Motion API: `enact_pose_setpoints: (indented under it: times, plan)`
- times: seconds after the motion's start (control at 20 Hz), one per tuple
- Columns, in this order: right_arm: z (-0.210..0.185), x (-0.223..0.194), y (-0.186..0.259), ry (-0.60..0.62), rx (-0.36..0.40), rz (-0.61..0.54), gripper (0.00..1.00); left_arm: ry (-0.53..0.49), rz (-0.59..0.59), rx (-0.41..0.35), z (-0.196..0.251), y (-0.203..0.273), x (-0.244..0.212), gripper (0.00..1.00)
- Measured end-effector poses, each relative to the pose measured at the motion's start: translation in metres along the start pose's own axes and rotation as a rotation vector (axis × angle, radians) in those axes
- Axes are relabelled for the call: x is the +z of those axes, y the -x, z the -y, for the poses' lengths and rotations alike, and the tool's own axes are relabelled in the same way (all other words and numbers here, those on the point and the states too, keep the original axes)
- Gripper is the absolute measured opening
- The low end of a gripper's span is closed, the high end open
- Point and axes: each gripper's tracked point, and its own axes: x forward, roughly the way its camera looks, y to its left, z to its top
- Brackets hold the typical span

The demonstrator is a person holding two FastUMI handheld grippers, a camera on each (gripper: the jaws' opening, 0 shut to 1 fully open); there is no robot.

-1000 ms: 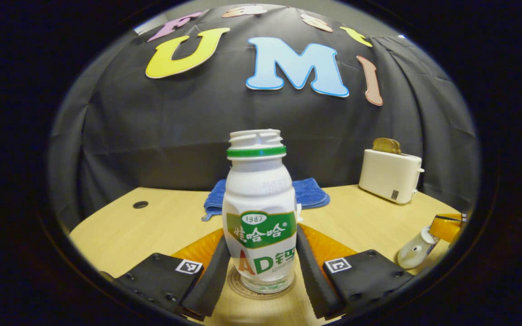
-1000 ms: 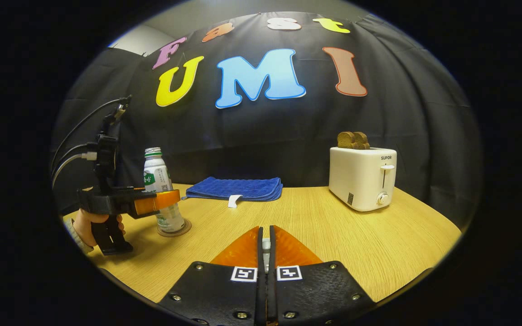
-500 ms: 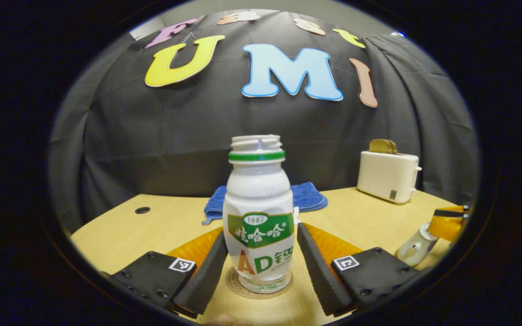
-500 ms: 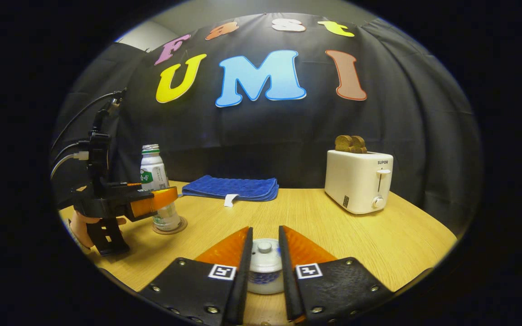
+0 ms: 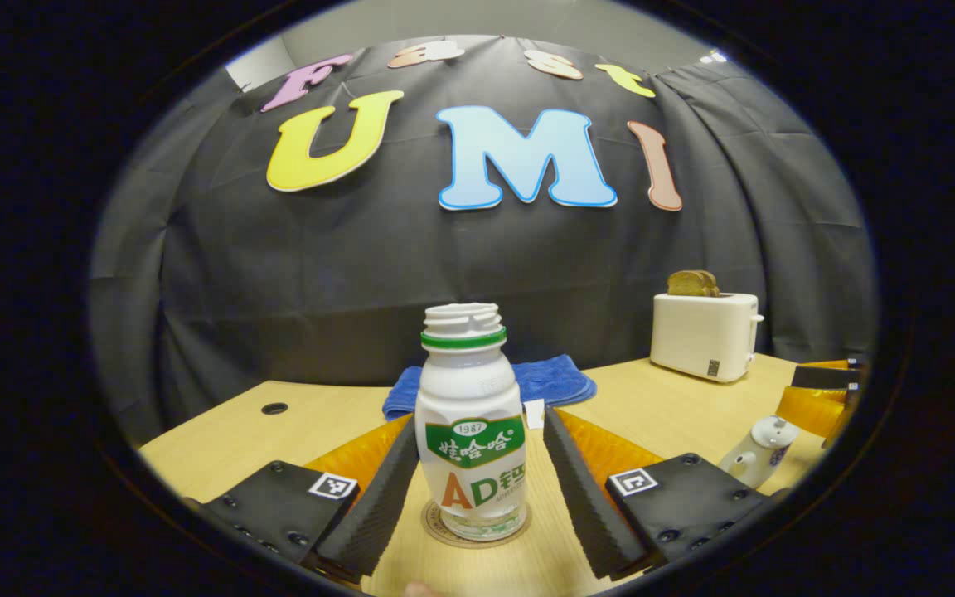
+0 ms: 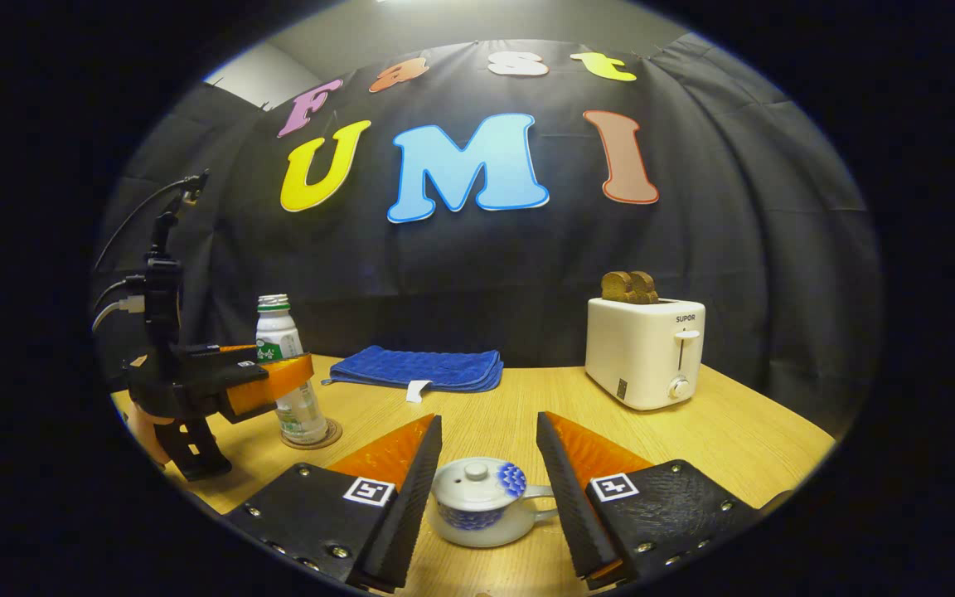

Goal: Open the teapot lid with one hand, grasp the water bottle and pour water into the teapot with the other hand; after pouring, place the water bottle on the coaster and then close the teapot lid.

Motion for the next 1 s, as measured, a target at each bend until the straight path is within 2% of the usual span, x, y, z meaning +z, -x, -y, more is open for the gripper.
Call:
enact_pose_setpoints:
  times: [0.3, 0.35, 0.4, 0.65, 0.8, 1.0]
  plan:
    - [0.030, 0.033, 0.012, -0.036, -0.096, 0.125, 0.71, -0.031, 0.090, 0.022, 0.002, 0.037, 0.025, 0.99]
    - [0.035, 0.038, 0.014, -0.037, -0.115, 0.139, 0.71, -0.028, 0.107, 0.020, 0.006, 0.046, 0.030, 0.95]
    - [0.041, 0.041, 0.016, -0.041, -0.131, 0.153, 0.71, -0.023, 0.121, 0.011, 0.011, 0.057, 0.034, 0.99]
    - [0.063, 0.057, 0.034, -0.032, -0.220, 0.206, 0.71, 0.037, 0.106, -0.005, 0.037, 0.111, 0.028, 0.99]
    - [0.062, 0.044, 0.060, 0.010, -0.256, 0.193, 0.71, 0.029, 0.076, -0.015, 0.054, 0.139, 0.007, 0.99]
    - [0.041, 0.014, 0.091, 0.078, -0.226, 0.124, 0.71, 0.041, 0.025, -0.027, 0.070, 0.157, -0.014, 0.99]
